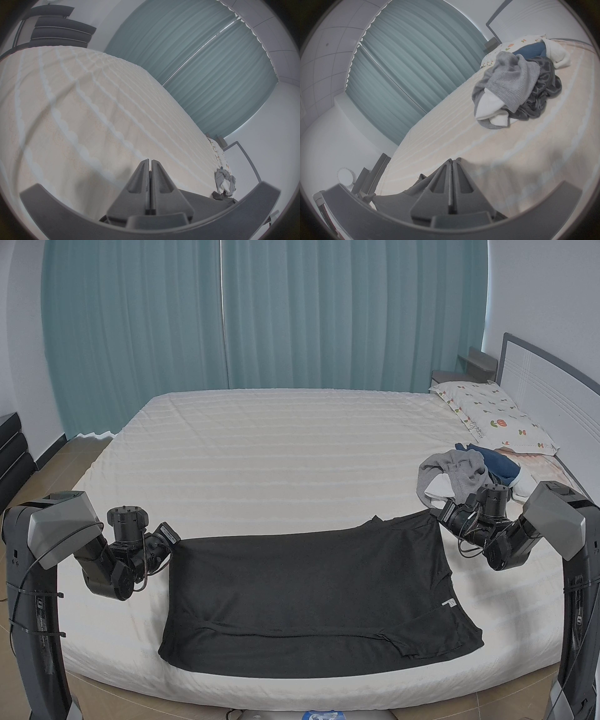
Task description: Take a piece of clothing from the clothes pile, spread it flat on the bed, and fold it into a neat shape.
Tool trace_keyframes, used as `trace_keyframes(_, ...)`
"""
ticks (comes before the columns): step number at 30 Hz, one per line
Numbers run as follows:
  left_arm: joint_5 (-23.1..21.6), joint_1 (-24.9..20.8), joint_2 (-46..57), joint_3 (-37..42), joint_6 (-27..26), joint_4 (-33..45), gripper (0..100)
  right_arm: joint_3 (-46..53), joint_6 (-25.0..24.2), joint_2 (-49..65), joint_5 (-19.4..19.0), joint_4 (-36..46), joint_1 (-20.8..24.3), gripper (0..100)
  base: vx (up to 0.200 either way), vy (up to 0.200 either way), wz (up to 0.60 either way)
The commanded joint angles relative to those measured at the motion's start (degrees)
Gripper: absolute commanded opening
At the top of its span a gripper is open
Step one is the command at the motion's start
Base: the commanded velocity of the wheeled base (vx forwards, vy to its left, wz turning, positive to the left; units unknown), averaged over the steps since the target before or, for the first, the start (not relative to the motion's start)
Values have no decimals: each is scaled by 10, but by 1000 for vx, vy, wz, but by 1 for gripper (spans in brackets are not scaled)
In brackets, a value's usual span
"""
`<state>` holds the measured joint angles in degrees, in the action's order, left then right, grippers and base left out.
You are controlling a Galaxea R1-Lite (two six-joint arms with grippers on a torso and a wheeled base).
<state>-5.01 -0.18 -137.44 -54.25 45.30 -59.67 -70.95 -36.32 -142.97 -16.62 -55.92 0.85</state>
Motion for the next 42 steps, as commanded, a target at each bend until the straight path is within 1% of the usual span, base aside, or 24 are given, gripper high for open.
trace_keyframes(1, 0, 0, 1, 3, 0, -1, 0, 17, -2, 3, -2, -4, -2, 0, 0, 0, 0)
trace_keyframes(7, 0, 0, 6, 14, -4, -1, 0, 36, -1, 10, -16, -4, -2, 0, 0, 0, 0)
trace_keyframes(12, -2, 0, 10, 36, -46, -18, 0, 84, 0, 30, -28, -25, -2, 0, 0, 0, 0)
trace_keyframes(17, -2, -2, 11, 53, -55, -40, 0, 109, 5, 30, -40, -33, -7, 0, 0, 0, 0)
trace_keyframes(20, -2, 0, 11, 61, -82, -42, 0, 132, 7, 30, -41, -45, -8, 0, 0, 0, 0)
trace_keyframes(24, -2, 4, 13, 65, -94, -43, 0, 148, 7, 31, -42, -61, -9, 0, 0, 0, 0)
trace_keyframes(26, -2, 11, 17, 81, -106, -45, 0, 168, 10, 38, -43, -65, -10, 0, 0, 0, 0)
trace_keyframes(29, -2, 15, 19, 100, -115, -55, 0, 189, 16, 45, -55, -78, -11, 0, 0, 0, 0)
trace_keyframes(30, -2, 16, 15, 119, -121, -76, 0, 209, 18, 46, -68, -93, -13, 0, 0, 0, 0)
trace_keyframes(31, -2, 16, 14, 130, -123, -89, 0, 218, 19, 47, -71, -99, -13, 0, 0, 0, 0)
trace_keyframes(32, -2, 14, 12, 144, -123, -107, 0, 230, 20, 47, -72, -107, -13, 0, 0, 0, 0)
trace_keyframes(33, -2, 14, 12, 147, -123, -110, 0, 231, 20, 47, -72, -108, -13, 0, 0, 0, 0)
trace_keyframes(34, -2, 11, 11, 172, -124, -147, 0, 253, 25, 48, -73, -123, -13, 0, 0, 0, 0)
trace_keyframes(36, -3, 10, 9, 194, -133, -175, 0, 275, 29, 48, -74, -142, -15, 0, 0, 0, 0)
trace_keyframes(41, -2, 3, 7, 235, -159, -205, 0, 336, 41, 49, -81, -199, -20, 0, 0, 0, 0)
trace_keyframes(42, -2, 3, 6, 251, -167, -218, 0, 362, 45, 48, -89, -231, -21, 0, 0, 0, 0)
